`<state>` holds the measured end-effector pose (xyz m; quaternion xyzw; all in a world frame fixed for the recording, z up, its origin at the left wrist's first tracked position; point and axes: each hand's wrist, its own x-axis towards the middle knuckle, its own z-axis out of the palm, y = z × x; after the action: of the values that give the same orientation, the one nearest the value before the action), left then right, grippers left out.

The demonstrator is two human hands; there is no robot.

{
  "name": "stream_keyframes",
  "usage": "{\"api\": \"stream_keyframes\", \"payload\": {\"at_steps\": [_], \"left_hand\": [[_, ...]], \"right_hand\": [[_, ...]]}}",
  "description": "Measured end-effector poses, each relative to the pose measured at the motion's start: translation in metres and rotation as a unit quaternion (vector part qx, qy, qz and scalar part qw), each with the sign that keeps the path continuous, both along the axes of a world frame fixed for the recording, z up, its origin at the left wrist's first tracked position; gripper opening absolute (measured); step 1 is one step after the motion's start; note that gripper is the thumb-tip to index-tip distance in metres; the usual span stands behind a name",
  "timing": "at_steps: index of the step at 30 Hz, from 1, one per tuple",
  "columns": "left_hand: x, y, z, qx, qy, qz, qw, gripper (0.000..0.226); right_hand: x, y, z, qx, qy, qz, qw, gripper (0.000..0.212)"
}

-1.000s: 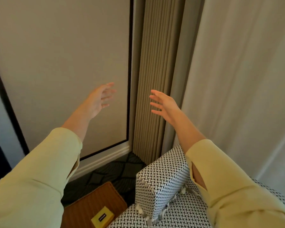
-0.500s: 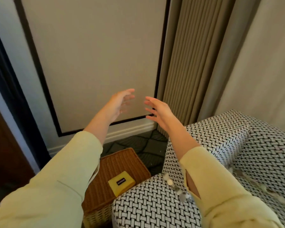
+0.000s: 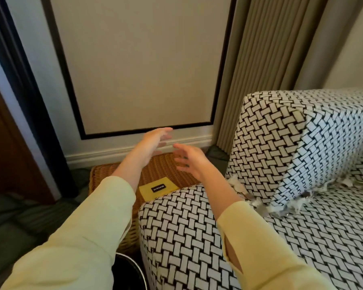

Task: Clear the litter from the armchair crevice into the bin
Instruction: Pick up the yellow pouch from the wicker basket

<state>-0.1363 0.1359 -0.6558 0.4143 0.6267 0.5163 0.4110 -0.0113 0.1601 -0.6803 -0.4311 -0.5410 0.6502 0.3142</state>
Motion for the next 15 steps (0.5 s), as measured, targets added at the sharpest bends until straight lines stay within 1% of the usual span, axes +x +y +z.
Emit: {"api": "stream_keyframes", "payload": {"at_steps": [3,5,7,10,12,14,15], "left_hand": [[-0.006,-0.002,-0.038,-0.043,0.041,0.013,0.998,0.034],[-0.012,-0.003,-0.056,-0.105,0.065,0.034,0.992,0.037],[-0.017,-0.006,-0.068,-0.184,0.086,0.049,0.978,0.046],[-0.026,-0.011,-0.081,-0.273,0.165,0.015,0.948,0.05],[-0.032,-0.013,-0.086,-0.294,0.187,-0.003,0.937,0.045],[-0.036,-0.013,-0.092,-0.305,0.159,0.005,0.939,0.044],[-0.035,-0.014,-0.094,-0.312,0.134,0.012,0.941,0.047]], "right_hand": [[-0.004,0.002,-0.026,-0.023,-0.033,-0.008,0.999,0.035],[-0.01,0.003,-0.037,-0.034,-0.065,-0.016,0.997,0.035],[-0.018,0.004,-0.043,-0.037,-0.104,-0.019,0.994,0.038],[-0.03,0.009,-0.051,-0.015,-0.186,-0.006,0.982,0.042],[-0.035,0.01,-0.052,0.018,-0.269,0.022,0.963,0.04],[-0.037,0.012,-0.055,0.051,-0.368,0.056,0.927,0.039],[-0.038,0.012,-0.056,0.065,-0.4,0.078,0.911,0.04]]}}
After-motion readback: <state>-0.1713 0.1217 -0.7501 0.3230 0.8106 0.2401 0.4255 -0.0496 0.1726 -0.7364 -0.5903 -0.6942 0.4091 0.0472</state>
